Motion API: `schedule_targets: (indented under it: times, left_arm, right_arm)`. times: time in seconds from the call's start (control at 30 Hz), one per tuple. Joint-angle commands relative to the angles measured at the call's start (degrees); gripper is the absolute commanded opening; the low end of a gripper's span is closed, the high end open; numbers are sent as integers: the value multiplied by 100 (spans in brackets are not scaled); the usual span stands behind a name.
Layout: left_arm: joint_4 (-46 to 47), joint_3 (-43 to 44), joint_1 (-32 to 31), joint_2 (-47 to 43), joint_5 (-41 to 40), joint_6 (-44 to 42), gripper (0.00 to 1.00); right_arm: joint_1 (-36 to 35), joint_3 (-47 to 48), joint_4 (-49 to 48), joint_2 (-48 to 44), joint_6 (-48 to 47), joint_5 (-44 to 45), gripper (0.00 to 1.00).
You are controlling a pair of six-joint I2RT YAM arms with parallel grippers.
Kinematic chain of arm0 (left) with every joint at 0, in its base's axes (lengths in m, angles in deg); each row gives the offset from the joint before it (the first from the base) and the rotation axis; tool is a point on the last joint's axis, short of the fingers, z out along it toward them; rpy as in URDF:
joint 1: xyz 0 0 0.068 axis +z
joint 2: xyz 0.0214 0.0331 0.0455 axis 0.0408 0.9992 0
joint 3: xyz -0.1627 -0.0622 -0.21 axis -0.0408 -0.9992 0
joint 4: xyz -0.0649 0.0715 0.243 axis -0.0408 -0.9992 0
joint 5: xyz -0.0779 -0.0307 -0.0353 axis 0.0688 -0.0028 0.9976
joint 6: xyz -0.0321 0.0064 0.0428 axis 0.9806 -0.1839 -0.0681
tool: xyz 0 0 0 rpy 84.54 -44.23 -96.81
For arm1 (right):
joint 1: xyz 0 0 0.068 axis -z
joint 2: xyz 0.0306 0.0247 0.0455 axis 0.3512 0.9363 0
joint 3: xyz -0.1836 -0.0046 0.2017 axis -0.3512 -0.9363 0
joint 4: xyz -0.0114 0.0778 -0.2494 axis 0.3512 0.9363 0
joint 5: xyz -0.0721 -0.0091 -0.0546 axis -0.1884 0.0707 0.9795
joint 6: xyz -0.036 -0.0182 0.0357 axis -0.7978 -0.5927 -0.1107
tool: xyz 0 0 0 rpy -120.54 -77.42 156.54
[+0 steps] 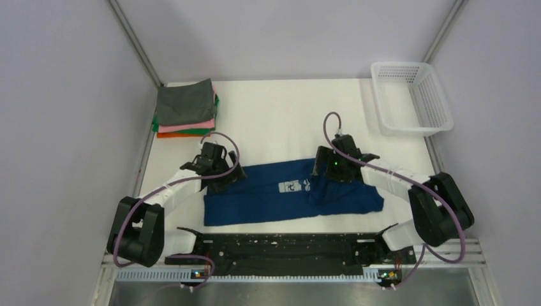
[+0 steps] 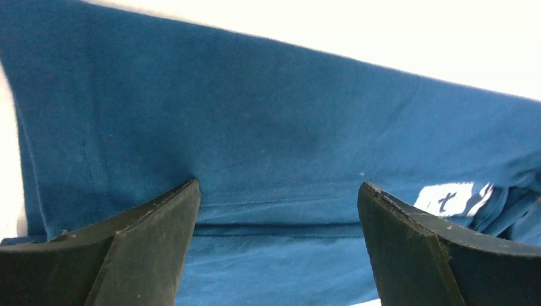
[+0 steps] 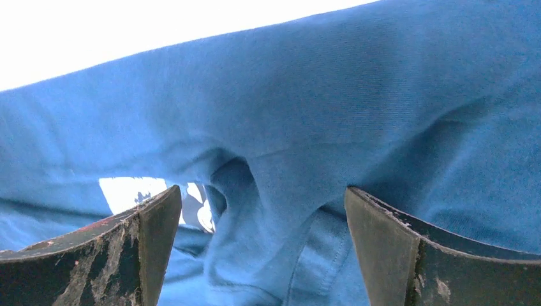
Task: Fold and stack the t-shirts
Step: Rotate the tshirt 90 degrees
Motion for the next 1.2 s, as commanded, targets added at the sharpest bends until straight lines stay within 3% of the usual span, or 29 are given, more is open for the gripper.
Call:
schedule_targets:
  times: [0.0,0.17,0.37,0.53,0.73,0.83,1.07,1.17]
  left_arm:
    - [-427,-439,-358,-283,-457,346,99]
    - [-467,-541,-1226,-789,-457,1109,99]
    - [845,-942,-2590,-971,-303,2123,99]
    - [1515,-501,-3432,265,-180,2500,99]
    - [1741,956,-4324,1962,184,2293,99]
    - [1717,1441,-4543,2250,357,2039,99]
    - [1594,1416,-4736,1764,-147,1792,99]
    - [1351,1308,-4773,1464,-365,1768,99]
  right_arm:
    - [701,496,-580,1141,-225,-165,99]
    - [1149,2254,-645,2595,-661,-547,99]
    - [1181,4790,221,4481,-1405,-928,99]
    - [1154,6426,518,5768,-1403,-1386,99]
    - [902,8993,1456,7102,-1695,-1234,99]
    - [726,9842,1794,7369,-2345,-933,99]
    - [672,10058,1729,6777,-3028,-292,99]
    - [671,10362,1760,6446,-3275,496,99]
